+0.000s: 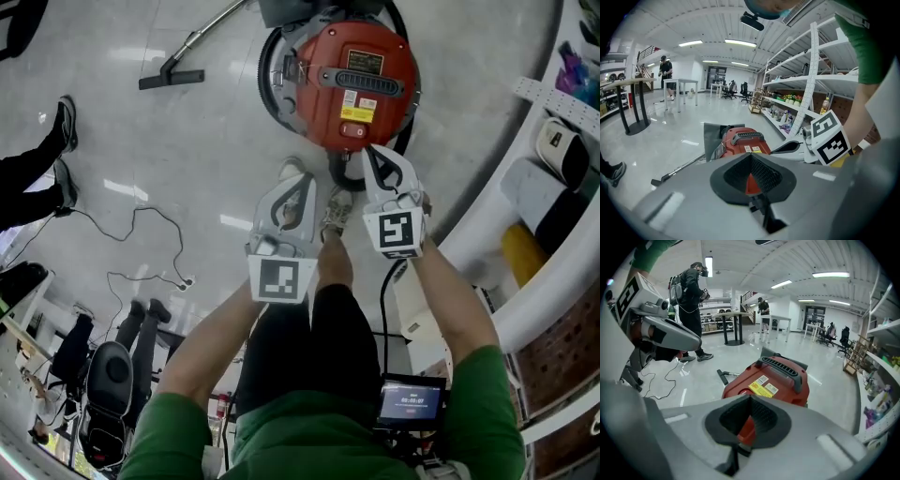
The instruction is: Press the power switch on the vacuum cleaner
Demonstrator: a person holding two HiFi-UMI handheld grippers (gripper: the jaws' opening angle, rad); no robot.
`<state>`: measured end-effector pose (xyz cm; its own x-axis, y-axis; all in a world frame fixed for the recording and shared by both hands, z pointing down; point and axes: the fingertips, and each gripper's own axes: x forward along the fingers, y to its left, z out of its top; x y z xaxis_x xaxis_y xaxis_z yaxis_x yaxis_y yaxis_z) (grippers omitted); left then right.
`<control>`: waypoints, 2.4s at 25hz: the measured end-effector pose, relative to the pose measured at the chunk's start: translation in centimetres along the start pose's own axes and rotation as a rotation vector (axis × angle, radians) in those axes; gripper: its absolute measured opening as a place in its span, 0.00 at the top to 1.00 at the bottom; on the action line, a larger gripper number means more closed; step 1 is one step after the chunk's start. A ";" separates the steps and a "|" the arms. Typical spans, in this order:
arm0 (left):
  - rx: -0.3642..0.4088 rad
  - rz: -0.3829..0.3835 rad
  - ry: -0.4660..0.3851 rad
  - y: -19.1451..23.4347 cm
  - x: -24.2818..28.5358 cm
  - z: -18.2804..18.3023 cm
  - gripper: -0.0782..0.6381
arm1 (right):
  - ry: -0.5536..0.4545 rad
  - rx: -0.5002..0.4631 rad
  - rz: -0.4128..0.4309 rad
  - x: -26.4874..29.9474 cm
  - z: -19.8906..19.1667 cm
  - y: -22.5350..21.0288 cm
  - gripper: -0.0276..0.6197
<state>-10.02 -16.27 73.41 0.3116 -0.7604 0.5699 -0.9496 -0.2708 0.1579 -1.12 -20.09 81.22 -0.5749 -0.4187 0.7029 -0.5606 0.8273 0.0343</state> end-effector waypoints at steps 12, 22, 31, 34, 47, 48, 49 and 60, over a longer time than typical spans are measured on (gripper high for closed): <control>-0.014 0.017 0.005 1.3 0.1 -0.7 0.88 | 0.027 0.009 0.000 2.2 -0.6 -0.2 0.95; -0.006 0.017 0.009 1.7 0.3 -0.7 0.88 | 0.019 0.008 0.013 2.3 -0.7 -0.3 0.95; -0.006 0.008 0.004 1.3 0.7 -0.5 0.88 | 0.022 0.014 0.018 2.3 -1.0 -0.4 0.95; -0.008 0.006 0.010 1.2 0.7 -0.5 0.88 | 0.024 0.023 0.020 2.4 -1.0 -0.5 0.95; -0.004 0.002 0.003 1.1 0.5 -0.5 0.88 | 0.064 0.032 0.026 2.7 -1.9 -0.6 0.95; -0.002 0.002 0.004 1.1 0.5 -0.5 0.88 | 0.063 0.031 0.027 2.7 -1.8 -0.5 0.95; -0.001 0.003 0.005 1.2 0.4 -0.5 0.88 | 0.063 0.030 0.028 2.7 -1.8 -0.5 0.95; 0.000 0.009 0.003 1.4 0.3 -0.3 0.88 | 0.064 0.024 0.023 2.8 -1.8 -0.5 0.95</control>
<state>-11.29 -16.69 74.01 0.3030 -0.7608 0.5740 -0.9523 -0.2638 0.1532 -1.37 -21.01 84.42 -0.5492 -0.3739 0.7474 -0.5619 0.8272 0.0010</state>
